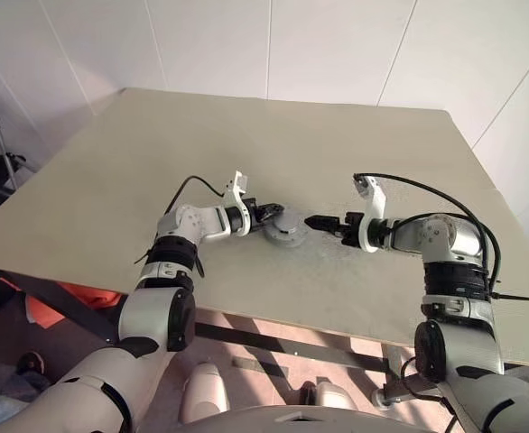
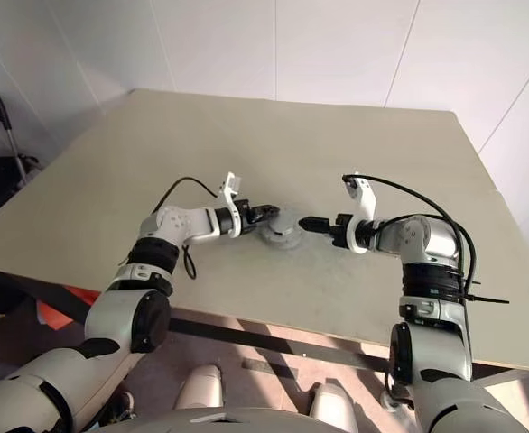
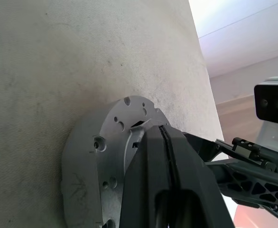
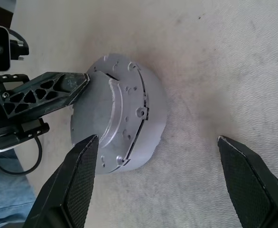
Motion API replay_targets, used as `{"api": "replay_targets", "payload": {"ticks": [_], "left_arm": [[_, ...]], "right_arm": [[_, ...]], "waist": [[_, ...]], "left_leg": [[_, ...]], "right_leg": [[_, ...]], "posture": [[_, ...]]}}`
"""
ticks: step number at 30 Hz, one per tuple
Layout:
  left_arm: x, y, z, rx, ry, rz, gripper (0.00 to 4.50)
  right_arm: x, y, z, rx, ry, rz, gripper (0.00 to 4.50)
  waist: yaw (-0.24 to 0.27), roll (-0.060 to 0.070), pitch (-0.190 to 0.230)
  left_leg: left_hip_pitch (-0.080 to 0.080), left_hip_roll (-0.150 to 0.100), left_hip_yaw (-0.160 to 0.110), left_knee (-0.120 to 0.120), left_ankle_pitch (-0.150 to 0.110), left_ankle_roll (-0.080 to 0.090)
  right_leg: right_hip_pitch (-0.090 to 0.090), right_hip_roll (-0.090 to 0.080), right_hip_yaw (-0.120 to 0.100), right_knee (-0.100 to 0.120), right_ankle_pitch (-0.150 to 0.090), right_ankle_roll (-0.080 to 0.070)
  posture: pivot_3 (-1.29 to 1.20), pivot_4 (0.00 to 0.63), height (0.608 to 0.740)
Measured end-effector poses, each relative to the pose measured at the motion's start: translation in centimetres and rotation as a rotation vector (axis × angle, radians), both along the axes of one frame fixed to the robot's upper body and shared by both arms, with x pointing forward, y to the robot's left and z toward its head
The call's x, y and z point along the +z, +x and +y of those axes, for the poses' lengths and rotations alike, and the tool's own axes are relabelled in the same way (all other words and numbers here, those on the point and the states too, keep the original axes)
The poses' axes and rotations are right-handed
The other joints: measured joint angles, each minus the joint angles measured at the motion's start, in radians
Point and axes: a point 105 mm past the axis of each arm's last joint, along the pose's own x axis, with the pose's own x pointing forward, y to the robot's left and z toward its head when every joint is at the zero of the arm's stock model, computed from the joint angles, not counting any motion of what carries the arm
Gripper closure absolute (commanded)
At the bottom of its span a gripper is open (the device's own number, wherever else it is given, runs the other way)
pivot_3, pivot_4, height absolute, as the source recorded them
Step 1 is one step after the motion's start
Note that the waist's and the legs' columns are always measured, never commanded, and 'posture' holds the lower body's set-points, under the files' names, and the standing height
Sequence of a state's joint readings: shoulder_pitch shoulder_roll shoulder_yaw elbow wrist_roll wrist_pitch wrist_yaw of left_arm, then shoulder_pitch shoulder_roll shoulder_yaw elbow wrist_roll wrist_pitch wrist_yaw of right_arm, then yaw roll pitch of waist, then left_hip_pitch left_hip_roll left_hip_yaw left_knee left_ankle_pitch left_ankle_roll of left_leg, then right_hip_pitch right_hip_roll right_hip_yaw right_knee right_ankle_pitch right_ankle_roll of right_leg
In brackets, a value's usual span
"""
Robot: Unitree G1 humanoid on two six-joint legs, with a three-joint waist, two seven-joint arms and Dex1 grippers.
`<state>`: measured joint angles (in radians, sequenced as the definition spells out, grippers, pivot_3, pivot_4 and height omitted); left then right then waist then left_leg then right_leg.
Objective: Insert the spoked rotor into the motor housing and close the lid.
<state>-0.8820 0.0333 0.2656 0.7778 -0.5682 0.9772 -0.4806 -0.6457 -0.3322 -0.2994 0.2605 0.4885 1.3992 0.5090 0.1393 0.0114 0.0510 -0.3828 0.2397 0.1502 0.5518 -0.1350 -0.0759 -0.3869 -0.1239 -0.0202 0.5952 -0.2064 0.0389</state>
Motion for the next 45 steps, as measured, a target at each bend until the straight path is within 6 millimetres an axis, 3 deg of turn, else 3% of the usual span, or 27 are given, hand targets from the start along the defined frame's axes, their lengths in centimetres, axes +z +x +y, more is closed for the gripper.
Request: {"api": "replay_targets", "payload": {"ticks": [7, 13, 22, 25, 30, 31, 45], "left_arm": [[0.0, 0.3, 0.6, 0.017, 0.009, -0.008, 4.50], [0.0, 0.4, 1.0, 0.030, 0.015, -0.011, 4.50], [0.0, 0.9, 1.7, 0.049, 0.042, -0.019, 4.50], [0.1, 0.9, 1.7, 0.050, 0.043, -0.022, 4.50], [0.6, 1.3, 2.0, 0.064, 0.038, -0.045, 4.50], [0.8, 1.4, 2.2, 0.071, 0.041, -0.055, 4.50], [0.6, 1.8, 2.8, 0.100, 0.063, -0.071, 4.50]], "right_arm": [[-0.2, -0.1, 2.4, -0.003, 0.088, 0.039, 0.03], [-0.4, 0.9, 4.1, -0.058, 0.163, 0.059, 0.03], [-0.5, 1.7, 5.5, -0.094, 0.207, 0.069, 0.03], [-0.6, 1.7, 5.8, -0.090, 0.213, 0.072, 0.62], [-0.5, 1.4, 6.7, -0.064, 0.242, 0.081, 2.23], [-0.2, 1.4, 6.7, -0.059, 0.251, 0.072, 2.36], [0.1, 1.7, 6.6, -0.061, 0.263, 0.062, 2.42]], "waist": [[-0.008, 0.000, 0.000], [-0.016, 0.000, 0.000], [-0.034, 0.000, 0.000], [-0.044, 0.000, 0.000], [-0.044, 0.000, 0.000], [-0.043, 0.000, -0.001], [-0.040, 0.000, -0.001]], "left_leg": [[0.003, 0.000, 0.001, -0.005, 0.002, -0.004], [0.005, 0.000, 0.001, -0.007, 0.003, -0.005], [0.009, 0.001, 0.001, -0.010, 0.003, -0.005], [0.008, 0.001, 0.001, -0.010, 0.003, -0.006], [0.005, 0.001, 0.001, -0.011, 0.004, -0.006], [0.005, 0.001, 0.001, -0.011, 0.003, -0.006], [0.004, 0.001, 0.001, -0.011, 0.003, -0.005]], "right_leg": [[0.000, 0.000, 0.000, -0.001, 0.000, 0.000], [0.000, 0.001, 0.000, -0.001, 0.000, 0.000], [0.000, 0.002, 0.001, -0.001, 0.001, -0.001], [-0.001, 0.002, 0.001, -0.001, 0.001, -0.002], [-0.003, 0.003, 0.001, -0.003, 0.002, -0.003], [-0.003, 0.003, 0.000, -0.004, 0.002, -0.003], [-0.003, 0.002, 0.000, -0.006, 0.002, -0.003]], "posture": [[0.00, 0.000, 0.740], [0.00, 0.000, 0.740], [0.00, 0.000, 0.740], [0.00, 0.000, 0.740], [0.00, 0.000, 0.740], [0.00, 0.000, 0.740], [0.00, 0.000, 0.740]]}}
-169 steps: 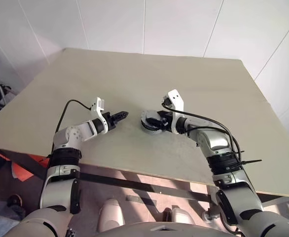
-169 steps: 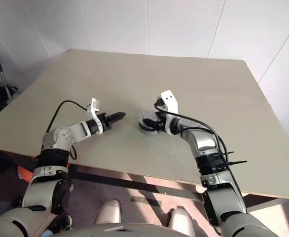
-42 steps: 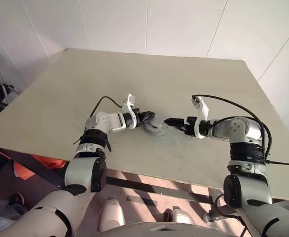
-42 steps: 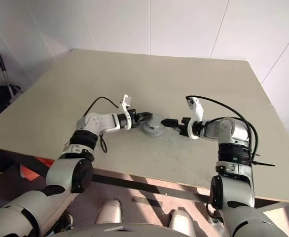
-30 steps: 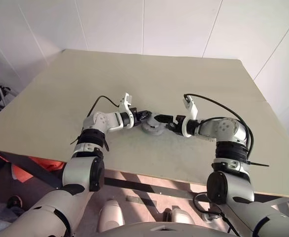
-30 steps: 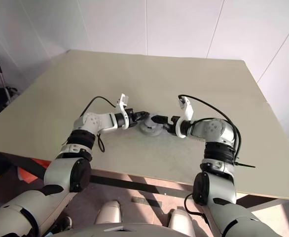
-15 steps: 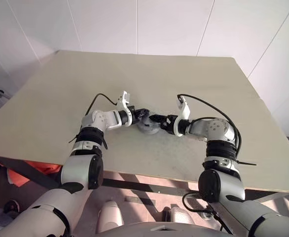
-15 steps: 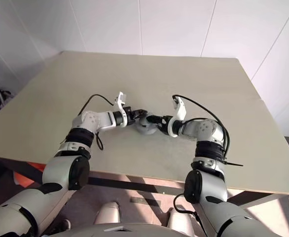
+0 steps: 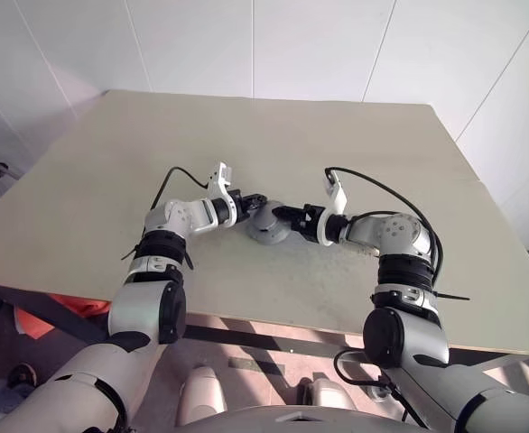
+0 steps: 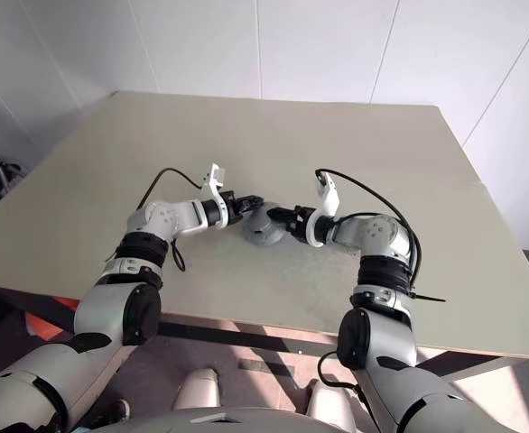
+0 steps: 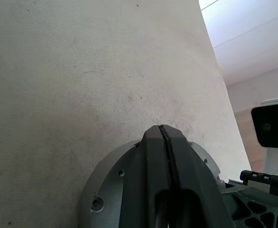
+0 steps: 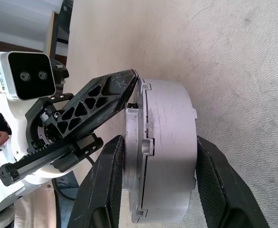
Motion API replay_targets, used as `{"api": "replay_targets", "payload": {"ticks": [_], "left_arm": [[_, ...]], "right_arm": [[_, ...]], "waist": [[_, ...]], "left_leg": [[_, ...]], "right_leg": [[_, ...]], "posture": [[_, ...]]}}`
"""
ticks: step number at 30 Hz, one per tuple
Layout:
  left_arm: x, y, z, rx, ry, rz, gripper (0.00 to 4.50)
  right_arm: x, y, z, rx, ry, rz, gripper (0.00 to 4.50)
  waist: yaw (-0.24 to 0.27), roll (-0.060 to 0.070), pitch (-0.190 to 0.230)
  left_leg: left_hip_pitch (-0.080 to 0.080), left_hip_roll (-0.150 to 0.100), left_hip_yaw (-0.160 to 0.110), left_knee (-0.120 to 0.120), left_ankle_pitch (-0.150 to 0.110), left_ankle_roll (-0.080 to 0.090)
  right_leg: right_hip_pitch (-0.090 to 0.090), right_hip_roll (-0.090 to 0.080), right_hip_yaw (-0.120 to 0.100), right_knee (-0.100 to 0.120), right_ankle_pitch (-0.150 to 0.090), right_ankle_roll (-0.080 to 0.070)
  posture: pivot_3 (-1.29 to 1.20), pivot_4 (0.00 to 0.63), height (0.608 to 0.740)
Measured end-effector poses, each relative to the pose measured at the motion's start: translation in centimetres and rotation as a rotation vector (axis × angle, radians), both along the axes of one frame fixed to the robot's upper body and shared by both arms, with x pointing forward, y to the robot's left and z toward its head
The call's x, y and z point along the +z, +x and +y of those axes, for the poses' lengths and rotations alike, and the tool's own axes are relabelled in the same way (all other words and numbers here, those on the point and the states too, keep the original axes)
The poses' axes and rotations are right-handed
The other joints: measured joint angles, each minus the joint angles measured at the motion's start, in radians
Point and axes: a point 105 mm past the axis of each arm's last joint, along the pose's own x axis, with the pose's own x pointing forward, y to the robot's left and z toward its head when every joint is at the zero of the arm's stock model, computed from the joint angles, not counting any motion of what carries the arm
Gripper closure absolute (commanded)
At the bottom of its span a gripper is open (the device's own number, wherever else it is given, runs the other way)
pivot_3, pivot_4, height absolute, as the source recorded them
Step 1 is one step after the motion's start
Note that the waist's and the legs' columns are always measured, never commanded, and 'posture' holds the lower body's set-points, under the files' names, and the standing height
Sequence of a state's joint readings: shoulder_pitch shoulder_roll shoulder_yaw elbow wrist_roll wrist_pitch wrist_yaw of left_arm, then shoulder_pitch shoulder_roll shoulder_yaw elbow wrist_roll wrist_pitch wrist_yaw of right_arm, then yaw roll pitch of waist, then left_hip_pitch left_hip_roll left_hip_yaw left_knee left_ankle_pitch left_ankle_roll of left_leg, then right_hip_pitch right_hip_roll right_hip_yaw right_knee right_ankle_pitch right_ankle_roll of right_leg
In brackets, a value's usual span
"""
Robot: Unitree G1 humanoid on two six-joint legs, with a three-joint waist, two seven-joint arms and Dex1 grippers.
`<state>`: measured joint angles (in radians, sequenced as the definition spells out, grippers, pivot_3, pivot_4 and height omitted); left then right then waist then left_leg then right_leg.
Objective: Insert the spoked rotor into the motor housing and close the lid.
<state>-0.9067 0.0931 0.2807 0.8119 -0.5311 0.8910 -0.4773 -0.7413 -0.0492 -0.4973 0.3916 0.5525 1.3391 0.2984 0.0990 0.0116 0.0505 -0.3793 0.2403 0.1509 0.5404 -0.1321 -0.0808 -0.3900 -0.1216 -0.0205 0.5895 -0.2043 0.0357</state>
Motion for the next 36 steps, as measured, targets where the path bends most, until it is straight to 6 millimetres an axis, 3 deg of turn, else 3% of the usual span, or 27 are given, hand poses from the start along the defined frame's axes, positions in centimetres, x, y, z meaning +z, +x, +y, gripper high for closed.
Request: {"api": "replay_targets", "payload": {"ticks": [6, 12, 15, 20, 23, 26, 28, 36], "left_arm": [[0.2, 0.4, 1.5, 0.069, -0.091, -0.004, 4.50], [1.0, 0.6, 7.2, 0.229, -0.203, -0.045, 4.50], [1.4, 0.3, 9.1, 0.290, -0.259, -0.066, 4.50], [1.3, -0.3, 10.0, 0.332, -0.325, -0.058, 4.50], [1.2, -1.0, 9.4, 0.324, -0.403, -0.039, 4.50], [1.1, -1.7, 8.4, 0.297, -0.472, -0.025, 3.88], [1.2, -1.8, 8.3, 0.294, -0.492, -0.023, 3.21], [2.3, -2.3, 8.2, 0.270, -0.612, -0.020, 0.49]], "right_arm": [[0.0, 1.0, -0.3, -0.075, 0.077, 0.049, 2.42], [-0.1, 2.6, -1.0, -0.201, 0.167, 0.114, 2.42], [0.0, 3.5, -1.3, -0.259, 0.188, 0.134, 2.42], [0.5, 4.8, -1.5, -0.341, 0.222, 0.156, 2.42], [2.0, 5.5, -0.7, -0.341, 0.257, 0.137, 2.42], [4.4, 6.1, 0.5, -0.311, 0.299, 0.095, 2.42], [5.4, 6.3, 0.9, -0.296, 0.316, 0.077, 2.42], [5.4, 5.7, 2.2, -0.237, 0.302, 0.096, 2.42]], "waist": [[-0.001, 0.000, 0.000], [0.007, 0.001, 0.001], [0.011, 0.001, 0.001], [0.024, 0.001, 0.002], [0.025, 0.001, 0.002], [0.026, 0.001, 0.002], [0.027, 0.000, 0.002], [0.028, 0.000, 0.002]], "left_leg": [[-0.002, 0.000, 0.000, 0.000, 0.000, 0.000], [-0.009, 0.000, 0.000, 0.000, 0.000, 0.000], [-0.010, 0.000, 0.000, 0.001, 0.000, 0.000], [-0.012, 0.000, 0.000, 0.002, 0.000, 0.000], [-0.017, 0.000, -0.001, 0.004, 0.000, 0.000], [-0.023, 0.001, -0.001, 0.005, 0.000, 0.001], [-0.023, 0.001, -0.002, 0.005, -0.001, 0.001], [-0.024, 0.001, -0.002, 0.007, -0.001, 0.002]], "right_leg": [[-0.002, 0.000, 0.000, 0.000, 0.000, 0.000], [-0.007, 0.000, -0.002, 0.000, 0.000, 0.000], [-0.007, 0.000, -0.003, 0.000, 0.000, 0.000], [-0.009, -0.001, -0.003, 0.001, 0.000, 0.000], [-0.014, -0.001, -0.003, 0.002, 0.001, 0.000], [-0.017, 0.000, -0.004, 0.002, 0.003, 0.003], [-0.017, 0.000, -0.005, 0.002, 0.003, 0.004], [-0.017, 0.000, -0.005, 0.002, 0.003, 0.004]], "posture": [[0.00, 0.000, 0.740], [0.00, 0.000, 0.740], [0.00, 0.000, 0.740], [0.00, 0.000, 0.740], [0.00, 0.000, 0.740], [0.00, 0.000, 0.740], [0.00, 0.000, 0.740], [0.00, 0.000, 0.740]]}}
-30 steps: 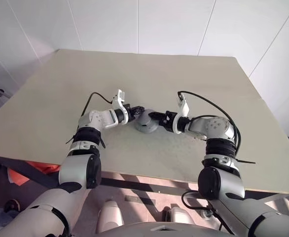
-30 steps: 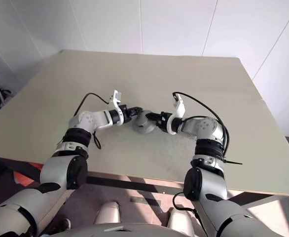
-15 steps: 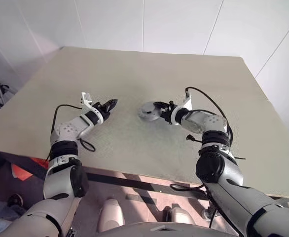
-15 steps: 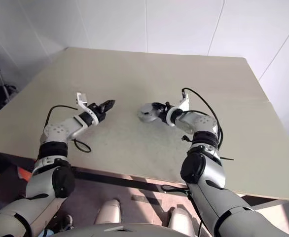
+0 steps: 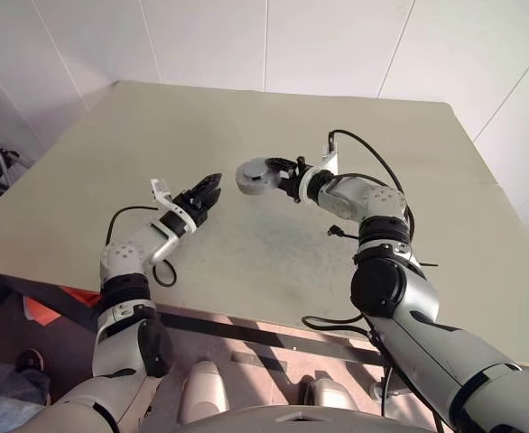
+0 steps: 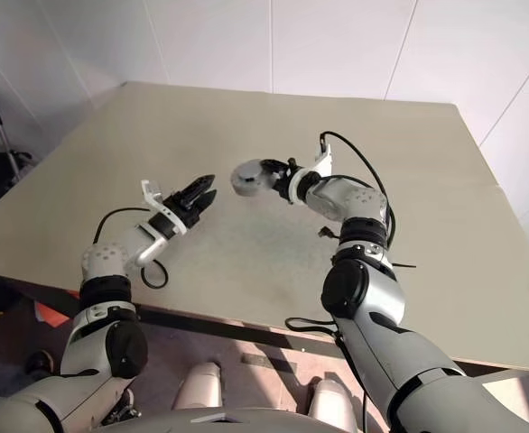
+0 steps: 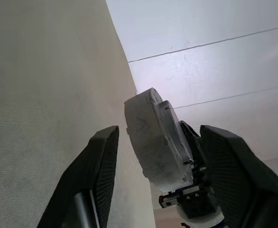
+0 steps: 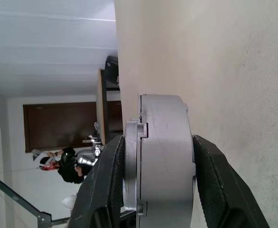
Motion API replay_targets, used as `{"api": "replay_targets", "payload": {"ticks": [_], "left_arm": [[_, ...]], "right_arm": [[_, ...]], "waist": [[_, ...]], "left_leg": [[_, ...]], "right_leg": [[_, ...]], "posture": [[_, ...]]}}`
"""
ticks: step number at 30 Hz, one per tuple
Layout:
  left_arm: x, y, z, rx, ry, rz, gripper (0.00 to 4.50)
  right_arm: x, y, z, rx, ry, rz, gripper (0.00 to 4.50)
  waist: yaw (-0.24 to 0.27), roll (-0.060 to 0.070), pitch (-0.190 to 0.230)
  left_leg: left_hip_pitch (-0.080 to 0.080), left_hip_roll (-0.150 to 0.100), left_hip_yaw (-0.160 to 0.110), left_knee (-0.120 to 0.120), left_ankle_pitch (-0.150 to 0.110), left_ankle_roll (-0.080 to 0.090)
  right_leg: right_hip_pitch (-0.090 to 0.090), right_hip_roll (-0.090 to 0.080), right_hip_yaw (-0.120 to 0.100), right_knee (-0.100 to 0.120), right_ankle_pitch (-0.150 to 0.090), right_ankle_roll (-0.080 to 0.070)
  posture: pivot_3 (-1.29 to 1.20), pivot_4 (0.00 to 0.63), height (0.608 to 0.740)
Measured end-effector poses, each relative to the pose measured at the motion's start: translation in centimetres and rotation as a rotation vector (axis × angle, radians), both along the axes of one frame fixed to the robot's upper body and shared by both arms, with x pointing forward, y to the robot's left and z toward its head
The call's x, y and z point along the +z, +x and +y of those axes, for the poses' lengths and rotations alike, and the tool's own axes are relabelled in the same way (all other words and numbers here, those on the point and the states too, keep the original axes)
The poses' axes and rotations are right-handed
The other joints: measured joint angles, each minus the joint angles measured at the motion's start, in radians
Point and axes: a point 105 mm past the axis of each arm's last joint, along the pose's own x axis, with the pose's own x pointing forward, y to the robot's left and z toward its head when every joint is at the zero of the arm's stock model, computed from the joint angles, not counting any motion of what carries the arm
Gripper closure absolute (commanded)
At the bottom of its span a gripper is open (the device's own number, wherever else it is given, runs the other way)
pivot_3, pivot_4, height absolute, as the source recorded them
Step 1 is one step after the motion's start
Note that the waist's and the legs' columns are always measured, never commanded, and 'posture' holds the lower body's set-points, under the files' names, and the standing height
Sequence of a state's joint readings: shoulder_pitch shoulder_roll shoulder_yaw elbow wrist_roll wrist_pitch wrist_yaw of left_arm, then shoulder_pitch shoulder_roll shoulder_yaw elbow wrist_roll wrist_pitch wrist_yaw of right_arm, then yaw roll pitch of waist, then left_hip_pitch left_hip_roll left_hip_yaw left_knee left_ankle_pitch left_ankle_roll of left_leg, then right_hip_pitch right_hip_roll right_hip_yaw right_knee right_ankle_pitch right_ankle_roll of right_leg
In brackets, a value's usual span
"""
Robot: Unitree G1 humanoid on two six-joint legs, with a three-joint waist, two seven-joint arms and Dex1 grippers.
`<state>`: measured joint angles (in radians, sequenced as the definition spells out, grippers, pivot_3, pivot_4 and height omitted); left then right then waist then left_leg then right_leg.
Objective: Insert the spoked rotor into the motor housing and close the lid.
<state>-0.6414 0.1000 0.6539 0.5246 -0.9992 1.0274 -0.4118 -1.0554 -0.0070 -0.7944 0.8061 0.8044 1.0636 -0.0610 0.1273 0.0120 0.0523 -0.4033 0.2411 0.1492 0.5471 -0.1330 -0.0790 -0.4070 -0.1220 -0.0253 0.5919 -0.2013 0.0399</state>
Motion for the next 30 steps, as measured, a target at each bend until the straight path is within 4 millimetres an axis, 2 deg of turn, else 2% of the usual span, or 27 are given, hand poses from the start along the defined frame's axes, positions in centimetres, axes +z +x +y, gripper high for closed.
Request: {"api": "replay_targets", "payload": {"ticks": [4, 10, 21, 30], "left_arm": [[0.9, -0.8, -0.4, -0.073, -0.128, -0.007, 0.49], [0.7, -0.7, -1.1, -0.106, -0.188, 0.025, 0.49], [2.1, 0.5, -3.3, -0.159, -0.247, 0.011, 0.49], [2.6, 1.4, -4.4, -0.149, -0.226, -0.011, 0.49]], "right_arm": [[0.6, -0.2, 0.2, 0.022, -0.003, -0.023, 2.42], [2.1, -0.5, 0.8, 0.052, 0.021, -0.071, 2.42], [3.4, -0.9, 1.2, 0.074, 0.011, -0.119, 2.42], [3.1, -1.0, 1.2, 0.077, -0.010, -0.120, 2.42]], "waist": [[0.000, 0.000, 0.000], [0.001, 0.000, 0.000], [0.002, 0.000, 0.000], [0.004, 0.000, 0.000]], "left_leg": [[0.000, 0.000, 0.000, 0.002, 0.000, 0.000], [0.000, 0.000, -0.001, 0.007, 0.000, 0.000], [0.001, 0.001, -0.002, 0.017, 0.000, -0.001], [0.000, 0.001, -0.002, 0.017, 0.000, -0.001]], "right_leg": [[0.000, 0.000, 0.000, 0.001, 0.000, 0.000], [0.000, 0.000, 0.001, 0.006, 0.000, 0.000], [0.000, -0.002, 0.002, 0.015, -0.001, -0.001], [0.000, -0.002, 0.002, 0.015, 0.001, 0.001]], "posture": [[0.00, 0.000, 0.740], [0.00, 0.000, 0.740], [0.00, 0.000, 0.740], [0.00, 0.000, 0.740]]}}
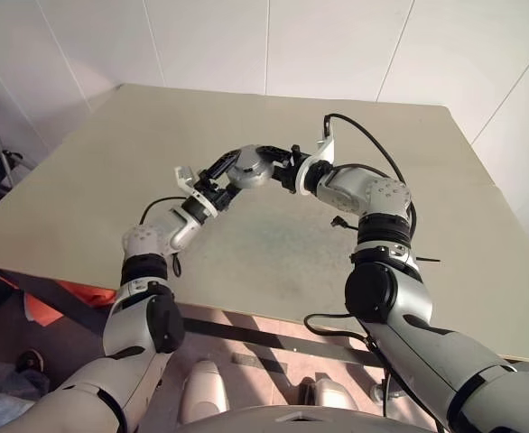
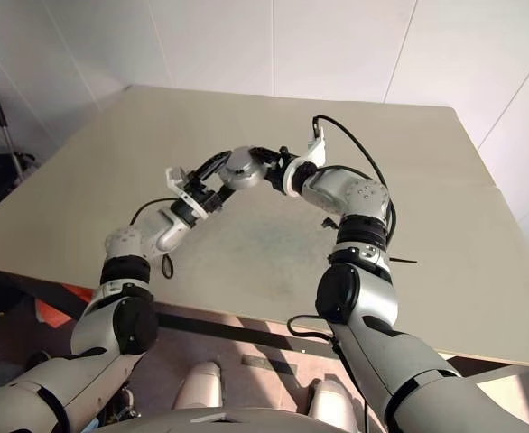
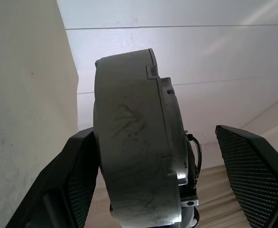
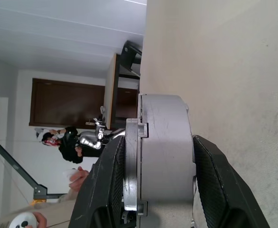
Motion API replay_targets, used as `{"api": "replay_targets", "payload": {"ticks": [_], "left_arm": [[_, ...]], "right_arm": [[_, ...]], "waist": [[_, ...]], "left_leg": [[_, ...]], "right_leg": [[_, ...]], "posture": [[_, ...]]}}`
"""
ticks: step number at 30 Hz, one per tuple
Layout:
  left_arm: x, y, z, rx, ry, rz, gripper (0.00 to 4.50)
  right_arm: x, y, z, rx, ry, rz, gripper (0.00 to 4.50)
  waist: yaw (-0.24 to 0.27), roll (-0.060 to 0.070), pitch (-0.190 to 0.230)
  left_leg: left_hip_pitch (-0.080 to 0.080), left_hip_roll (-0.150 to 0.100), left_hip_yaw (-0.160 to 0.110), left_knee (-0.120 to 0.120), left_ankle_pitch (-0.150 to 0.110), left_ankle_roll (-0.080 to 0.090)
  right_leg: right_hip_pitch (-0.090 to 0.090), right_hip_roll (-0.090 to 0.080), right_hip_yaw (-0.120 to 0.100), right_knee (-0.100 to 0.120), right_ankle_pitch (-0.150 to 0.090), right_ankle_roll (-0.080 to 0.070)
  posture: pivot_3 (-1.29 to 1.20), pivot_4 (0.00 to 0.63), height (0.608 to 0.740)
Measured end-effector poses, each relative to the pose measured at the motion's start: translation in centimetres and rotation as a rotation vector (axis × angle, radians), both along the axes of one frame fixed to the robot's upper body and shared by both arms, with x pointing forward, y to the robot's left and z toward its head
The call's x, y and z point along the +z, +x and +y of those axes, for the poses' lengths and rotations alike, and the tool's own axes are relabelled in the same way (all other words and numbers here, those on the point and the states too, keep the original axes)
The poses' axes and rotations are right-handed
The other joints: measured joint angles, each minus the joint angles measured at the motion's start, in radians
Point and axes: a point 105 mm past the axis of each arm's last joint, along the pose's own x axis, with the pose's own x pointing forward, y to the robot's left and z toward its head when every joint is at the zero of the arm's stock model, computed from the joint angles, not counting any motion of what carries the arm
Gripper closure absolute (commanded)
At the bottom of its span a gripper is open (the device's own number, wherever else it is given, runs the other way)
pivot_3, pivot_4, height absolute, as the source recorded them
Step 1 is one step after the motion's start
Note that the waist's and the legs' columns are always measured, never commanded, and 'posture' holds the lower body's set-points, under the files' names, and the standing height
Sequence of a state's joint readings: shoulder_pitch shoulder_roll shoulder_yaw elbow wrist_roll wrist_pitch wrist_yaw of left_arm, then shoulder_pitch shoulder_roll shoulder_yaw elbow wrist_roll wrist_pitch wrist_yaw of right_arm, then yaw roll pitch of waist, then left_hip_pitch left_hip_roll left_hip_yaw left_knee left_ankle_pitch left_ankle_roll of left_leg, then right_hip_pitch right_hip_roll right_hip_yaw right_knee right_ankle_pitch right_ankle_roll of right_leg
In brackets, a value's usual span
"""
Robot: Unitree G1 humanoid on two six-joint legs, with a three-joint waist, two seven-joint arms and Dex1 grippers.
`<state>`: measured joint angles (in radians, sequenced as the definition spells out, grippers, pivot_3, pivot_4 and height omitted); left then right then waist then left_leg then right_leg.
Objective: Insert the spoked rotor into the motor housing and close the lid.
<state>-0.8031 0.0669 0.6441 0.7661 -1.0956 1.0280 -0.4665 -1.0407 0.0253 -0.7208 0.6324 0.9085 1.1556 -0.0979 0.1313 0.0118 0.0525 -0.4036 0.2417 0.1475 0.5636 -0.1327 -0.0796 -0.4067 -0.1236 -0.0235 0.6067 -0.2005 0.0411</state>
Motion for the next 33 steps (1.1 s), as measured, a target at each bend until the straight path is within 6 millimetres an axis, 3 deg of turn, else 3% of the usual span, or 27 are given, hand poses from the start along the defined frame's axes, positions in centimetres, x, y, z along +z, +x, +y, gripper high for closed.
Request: {"api": "replay_targets", "payload": {"ticks": [6, 15, 16, 19, 23, 28, 33], "left_arm": [[-0.1, 0.3, -0.3, 0.003, 0.001, 0.001, 2.33], [-0.4, 0.3, -0.5, -0.006, -0.006, 0.014, 2.35], [-0.3, 0.3, -0.5, -0.005, -0.006, 0.012, 2.35], [-0.5, 0.4, -0.4, 0.004, 0.016, 0.015, 2.35], [-1.2, 0.7, 0.4, 0.045, 0.062, 0.027, 2.35], [-3.2, 1.4, 4.1, 0.254, 0.173, 0.045, 2.35], [-5.1, 1.8, 10.6, 0.512, 0.298, 0.144, 2.35]], "right_arm": [[0.6, 0.0, 0.0, -0.001, 0.006, -0.027, 2.42], [0.3, -0.1, -0.1, -0.009, -0.001, -0.045, 2.42], [0.4, -0.1, -0.1, -0.009, -0.001, -0.057, 1.69], [0.8, 0.1, -0.2, -0.036, -0.044, -0.097, 0.83], [2.3, 1.4, -1.9, -0.183, -0.114, -0.193, 0.83], [1.4, 1.8, -3.1, -0.259, -0.143, -0.202, 0.83], [0.8, 1.8, -3.6, -0.271, -0.153, -0.194, 0.83]], "waist": [[0.002, 0.000, 0.000], [0.004, 0.000, 0.000], [0.004, 0.000, 0.000], [0.004, 0.000, 0.000], [0.005, 0.000, 0.000], [-0.001, 0.000, 0.000], [-0.004, 0.000, 0.000]], "left_leg": [[0.000, 0.000, 0.000, 0.000, 0.000, 0.000], [0.000, 0.000, 0.000, 0.001, 0.000, 0.000], [0.000, 0.000, 0.000, 0.001, 0.000, 0.000], [0.000, 0.000, 0.000, 0.000, 0.000, 0.000], [0.000, 0.000, 0.000, 0.001, 0.000, 0.000], [0.000, 0.000, 0.000, 0.001, 0.000, 0.000], [0.000, 0.001, 0.000, 0.001, 0.000, 0.000]], "right_leg": [[0.000, 0.000, 0.000, 0.000, 0.000, 0.000], [0.000, 0.000, 0.000, 0.000, 0.000, 0.000], [0.000, 0.000, 0.000, 0.000, 0.000, 0.000], [0.000, 0.000, 0.000, 0.000, 0.000, 0.000], [0.000, 0.000, 0.000, 0.000, 0.000, 0.000], [0.000, 0.000, 0.000, 0.000, 0.000, 0.000], [0.000, 0.000, 0.000, 0.000, 0.000, 0.000]], "posture": [[0.00, 0.000, 0.740], [0.00, 0.000, 0.740], [0.00, 0.000, 0.740], [0.00, 0.000, 0.740], [0.00, 0.000, 0.740], [0.00, 0.000, 0.740], [0.00, 0.000, 0.740]]}}
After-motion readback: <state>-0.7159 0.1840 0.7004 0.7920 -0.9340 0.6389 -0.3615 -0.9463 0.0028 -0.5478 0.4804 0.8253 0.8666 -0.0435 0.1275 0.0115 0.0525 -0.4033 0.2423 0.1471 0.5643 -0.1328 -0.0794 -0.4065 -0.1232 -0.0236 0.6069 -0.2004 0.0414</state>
